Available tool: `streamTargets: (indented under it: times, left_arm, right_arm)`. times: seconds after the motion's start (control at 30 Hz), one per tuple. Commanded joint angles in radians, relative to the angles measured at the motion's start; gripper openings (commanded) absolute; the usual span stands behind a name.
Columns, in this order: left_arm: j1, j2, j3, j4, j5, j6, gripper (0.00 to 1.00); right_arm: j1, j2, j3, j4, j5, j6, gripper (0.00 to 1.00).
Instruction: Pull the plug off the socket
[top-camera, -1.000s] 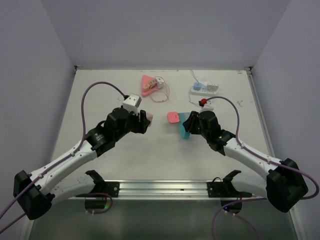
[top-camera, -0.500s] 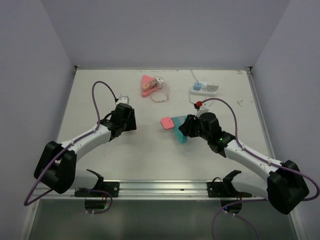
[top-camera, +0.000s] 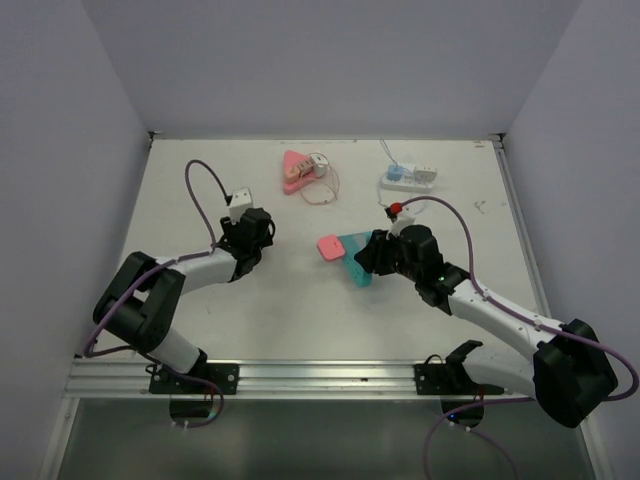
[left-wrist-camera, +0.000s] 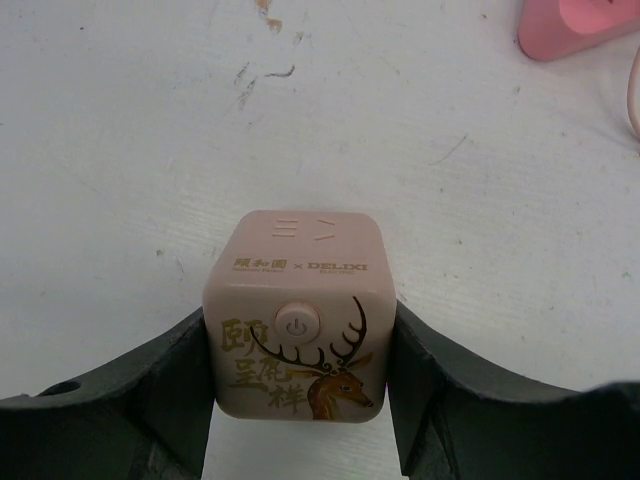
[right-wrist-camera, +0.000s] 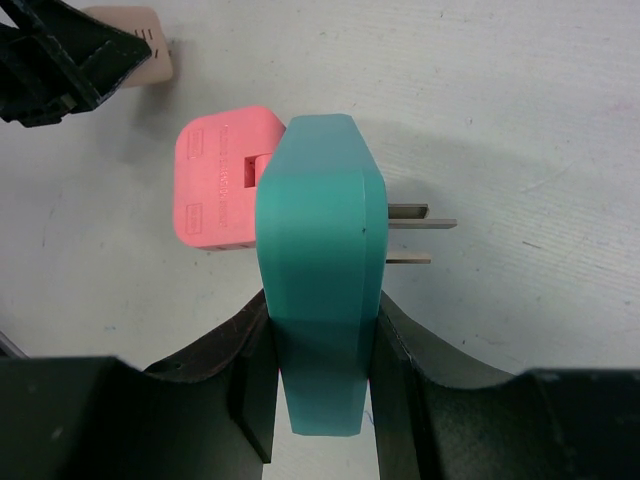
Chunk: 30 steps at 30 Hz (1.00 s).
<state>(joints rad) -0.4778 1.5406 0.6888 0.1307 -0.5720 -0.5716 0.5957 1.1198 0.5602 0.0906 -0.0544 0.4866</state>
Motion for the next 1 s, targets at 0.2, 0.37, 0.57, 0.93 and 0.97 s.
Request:
streamTargets:
  times: [0.2, 0.37, 0.57, 0.93, 0.97]
  left_arm:
    - [0.007, 0.021, -0.076, 0.112, -0.029, -0.149, 0.62]
    - [0.005, -0.033, -0.109, 0.08, -0.009, -0.174, 0.84]
    - [0.005, -0.125, -0.121, 0.023, 0.021, -0.192, 0.93]
    - [0.005, -0.43, -0.097, -0.204, 0.187, -0.214, 1.0]
    - [0.005, -0.45, -0.094, -0.227, 0.21, -0.214, 0.99]
  right_arm:
    - [0.004, -0.008, 0.004, 0.077, -0.025, -0.02, 0.0]
    - [0.004, -0.003, 0.003, 0.075, -0.033, -0.022, 0.0]
    - [0.004, -0.014, 0.004, 0.067, -0.038, -0.02, 0.0]
    - [0.004, -0.055, 0.0, 0.055, -0.064, -0.011, 0.0]
    - [0.004, -0.063, -0.002, 0.061, -0.077, -0.01, 0.0]
